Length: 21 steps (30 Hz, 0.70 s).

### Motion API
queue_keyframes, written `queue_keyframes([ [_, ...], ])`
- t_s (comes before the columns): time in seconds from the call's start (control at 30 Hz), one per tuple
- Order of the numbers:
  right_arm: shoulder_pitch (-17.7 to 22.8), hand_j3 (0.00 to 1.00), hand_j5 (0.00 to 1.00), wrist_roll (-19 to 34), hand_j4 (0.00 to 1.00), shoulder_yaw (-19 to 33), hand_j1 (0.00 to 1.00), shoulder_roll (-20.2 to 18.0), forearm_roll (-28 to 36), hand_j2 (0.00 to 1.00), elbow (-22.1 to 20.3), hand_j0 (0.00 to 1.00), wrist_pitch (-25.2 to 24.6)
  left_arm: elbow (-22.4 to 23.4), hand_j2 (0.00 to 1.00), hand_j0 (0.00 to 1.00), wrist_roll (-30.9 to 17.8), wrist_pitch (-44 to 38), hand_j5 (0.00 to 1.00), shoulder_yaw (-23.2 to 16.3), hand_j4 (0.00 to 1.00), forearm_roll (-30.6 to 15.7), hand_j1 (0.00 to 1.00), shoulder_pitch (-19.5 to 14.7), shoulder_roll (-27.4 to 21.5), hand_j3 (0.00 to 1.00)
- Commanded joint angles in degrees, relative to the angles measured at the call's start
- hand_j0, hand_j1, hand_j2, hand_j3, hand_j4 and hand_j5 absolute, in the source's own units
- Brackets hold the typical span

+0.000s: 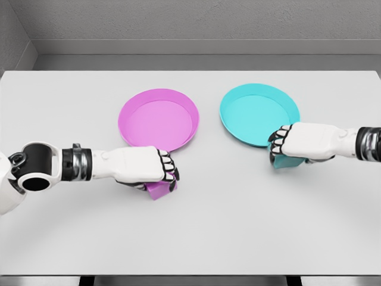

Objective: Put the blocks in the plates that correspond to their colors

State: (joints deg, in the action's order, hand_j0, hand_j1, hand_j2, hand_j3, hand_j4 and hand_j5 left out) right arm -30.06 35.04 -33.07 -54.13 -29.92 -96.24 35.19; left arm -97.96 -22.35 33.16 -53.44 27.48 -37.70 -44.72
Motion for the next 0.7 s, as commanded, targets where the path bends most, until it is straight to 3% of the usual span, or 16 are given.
queue_keyframes([
  [0.0,0.0,0.63,0.63,0.0,0.63,2.0,0.63,0.1,3.7,0.63,1.3,0.63,-0.2,-0.2,0.41,0.41,0.0,1.8,0.41,0.1,0.41,-1.4,0.41,-0.3,-0.3,0.41],
  [0.23,-3.5,0.63,0.63,0.0,0.63,4.4,0.63,1.2,10.2,0.63,6.1,0.63,-0.2,0.1,0.41,0.41,0.2,1.8,0.41,0.7,0.41,-3.7,0.41,-3.7,-0.3,0.41],
  [0.37,-7.3,0.63,0.63,0.0,0.63,4.4,0.63,6.8,10.5,0.63,9.3,0.63,-0.2,2.3,0.41,0.41,0.4,1.8,0.41,0.9,0.41,-3.8,0.41,-6.5,0.2,0.41],
  [0.43,-10.5,0.64,0.64,0.0,0.64,4.4,0.64,10.4,10.5,0.64,14.1,0.64,-0.2,5.1,0.41,0.41,0.5,1.8,0.41,0.9,0.41,-3.8,0.41,-8.3,1.2,0.41],
  [0.5,-11.9,0.64,0.64,0.0,0.64,4.4,0.64,11.6,10.4,0.64,17.4,0.64,-0.2,7.3,0.41,0.41,0.5,1.8,0.41,0.9,0.41,-3.8,0.41,-9.4,2.4,0.41],
  [0.53,-12.5,0.69,0.69,0.0,0.69,4.5,0.69,11.9,10.4,0.69,18.9,0.69,-0.2,8.6,0.41,0.41,0.4,1.8,0.41,0.9,0.41,-3.8,0.41,-10.0,3.0,0.41],
  [0.57,-13.1,0.81,0.81,0.0,0.81,4.4,0.81,12.3,10.3,0.81,20.3,0.81,-0.2,9.9,0.41,0.41,0.4,1.8,0.41,0.9,0.41,-3.8,0.41,-10.7,4.0,0.41],
  [0.6,-13.1,1.0,1.0,0.0,1.0,4.4,1.0,12.2,10.2,1.0,20.9,1.0,-0.2,10.7,0.41,0.41,0.3,1.8,0.41,0.9,0.41,-3.8,0.41,-11.4,4.3,0.41],
  [0.67,-13.1,1.0,1.0,0.0,1.0,4.4,1.0,12.0,10.1,1.0,22.5,1.0,-0.2,11.8,0.41,0.41,0.3,1.8,0.41,0.9,0.41,-3.8,0.41,-12.7,5.2,0.41],
])
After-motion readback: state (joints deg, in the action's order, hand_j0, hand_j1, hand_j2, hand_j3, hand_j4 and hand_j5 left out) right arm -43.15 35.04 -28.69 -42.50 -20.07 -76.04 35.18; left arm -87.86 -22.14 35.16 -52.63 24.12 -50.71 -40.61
